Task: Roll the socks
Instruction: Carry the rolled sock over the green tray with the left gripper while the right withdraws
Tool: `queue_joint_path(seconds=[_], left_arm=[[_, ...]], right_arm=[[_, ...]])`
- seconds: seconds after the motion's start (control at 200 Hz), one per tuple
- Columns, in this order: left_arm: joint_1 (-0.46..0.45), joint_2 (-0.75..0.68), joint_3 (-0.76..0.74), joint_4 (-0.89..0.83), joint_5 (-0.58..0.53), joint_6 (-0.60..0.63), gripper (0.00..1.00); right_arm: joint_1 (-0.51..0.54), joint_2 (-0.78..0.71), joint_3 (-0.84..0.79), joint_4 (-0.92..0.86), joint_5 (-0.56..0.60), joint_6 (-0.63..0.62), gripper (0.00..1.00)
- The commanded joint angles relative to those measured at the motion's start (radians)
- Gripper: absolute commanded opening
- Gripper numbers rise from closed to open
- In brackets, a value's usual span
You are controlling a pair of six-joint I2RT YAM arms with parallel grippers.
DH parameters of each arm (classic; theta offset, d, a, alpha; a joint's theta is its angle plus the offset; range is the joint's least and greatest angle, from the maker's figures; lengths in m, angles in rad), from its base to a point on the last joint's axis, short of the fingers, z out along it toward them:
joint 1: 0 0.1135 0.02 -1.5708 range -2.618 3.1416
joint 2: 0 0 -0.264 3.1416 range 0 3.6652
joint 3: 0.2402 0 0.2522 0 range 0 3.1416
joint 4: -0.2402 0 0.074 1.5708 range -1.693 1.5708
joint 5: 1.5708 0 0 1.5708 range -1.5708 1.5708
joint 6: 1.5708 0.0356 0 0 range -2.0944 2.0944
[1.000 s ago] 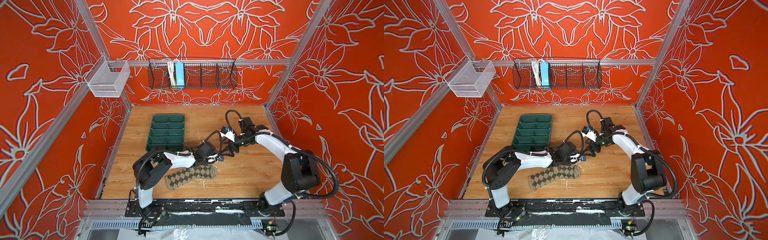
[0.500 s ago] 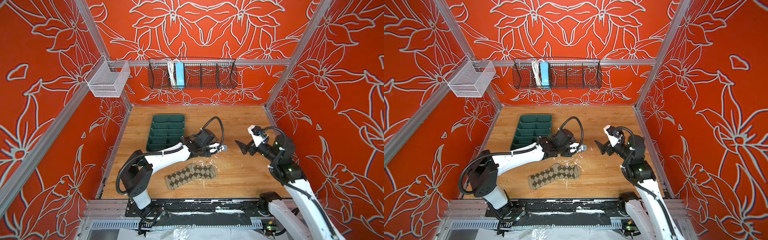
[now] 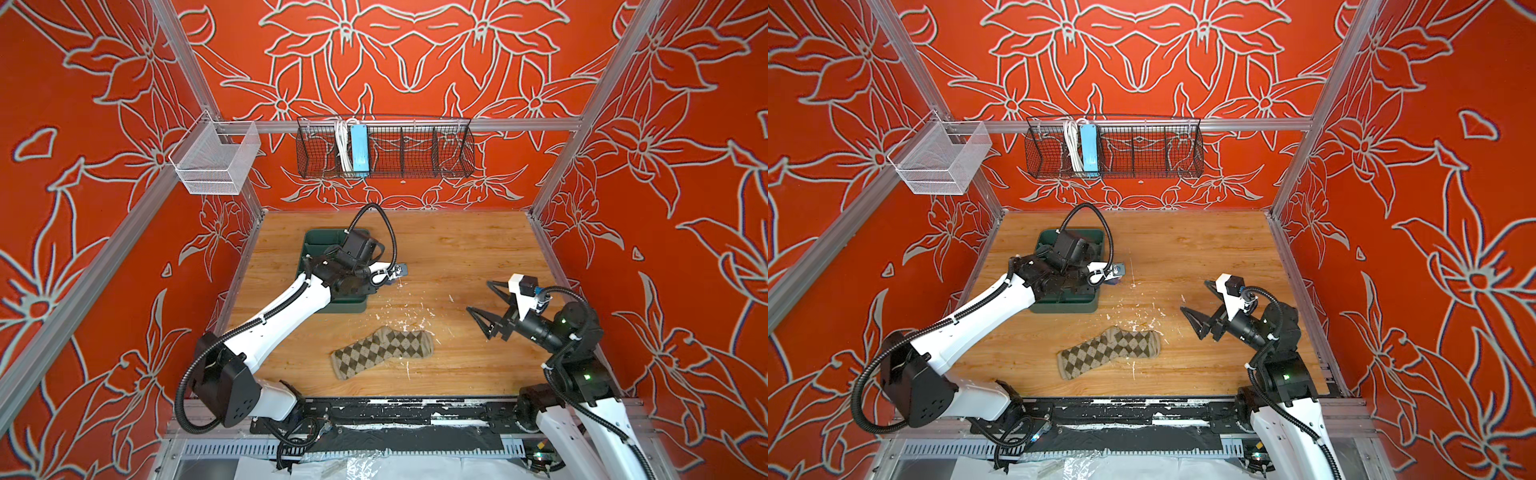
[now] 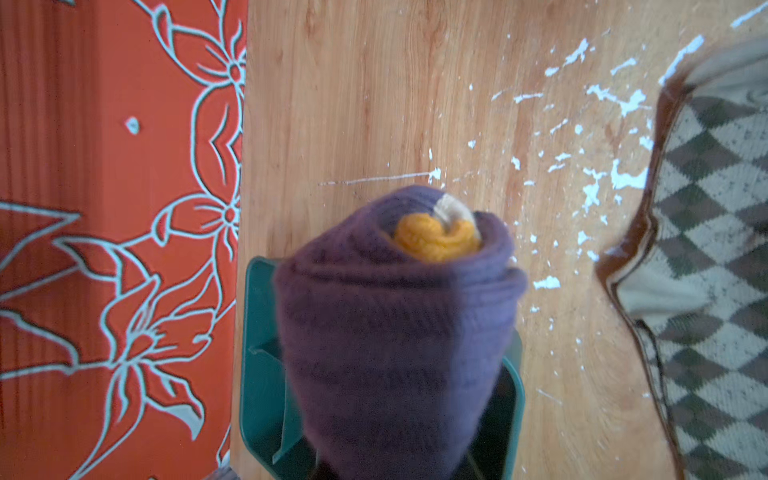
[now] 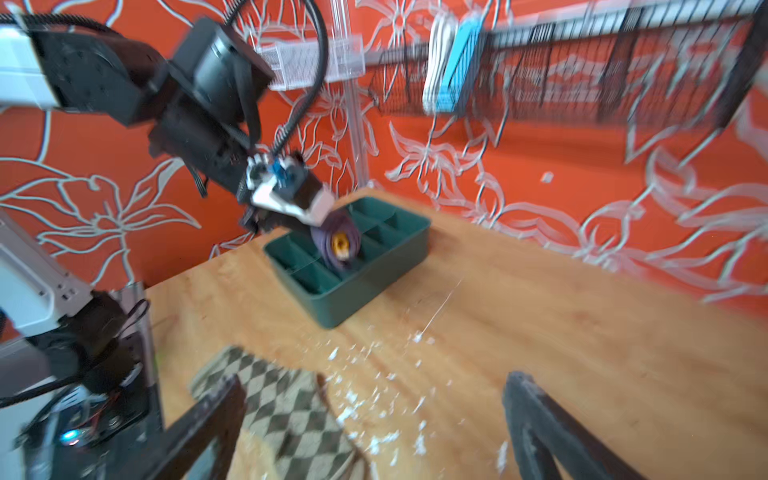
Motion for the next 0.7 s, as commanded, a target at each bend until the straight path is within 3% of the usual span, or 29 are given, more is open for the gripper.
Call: queue_joint_path(seconds=[0.0, 0.105, 0.235, 0.41, 0.696], left_arm=[[0.046, -0.006, -0.036, 0.001, -0.086, -0.003, 0.0], [0.087, 0.033, -0.08, 0.112, -0.209, 0.002, 0.0], [0.14, 0.068, -0.095, 0.211, -0.225, -0.016, 0.0], [0.17, 0.161, -0.059, 0.306, -0.286, 0.008, 0.0], [0.187, 0.341, 0.009, 0.261, -0.3, 0.024, 0.0]], right_arm=[[0.067, 0.049, -0.072, 0.118, -0.015, 0.143, 0.97], [0.197, 0.147, -0.068, 0.146, 0.034, 0.096, 0.96], [0.304, 0.266, -0.039, 0.211, 0.047, 0.083, 0.97], [0.323, 0.397, -0.012, 0.301, 0.088, 0.178, 0.98], [0.326, 0.504, 0.095, 0.191, 0.11, 0.176, 0.98]])
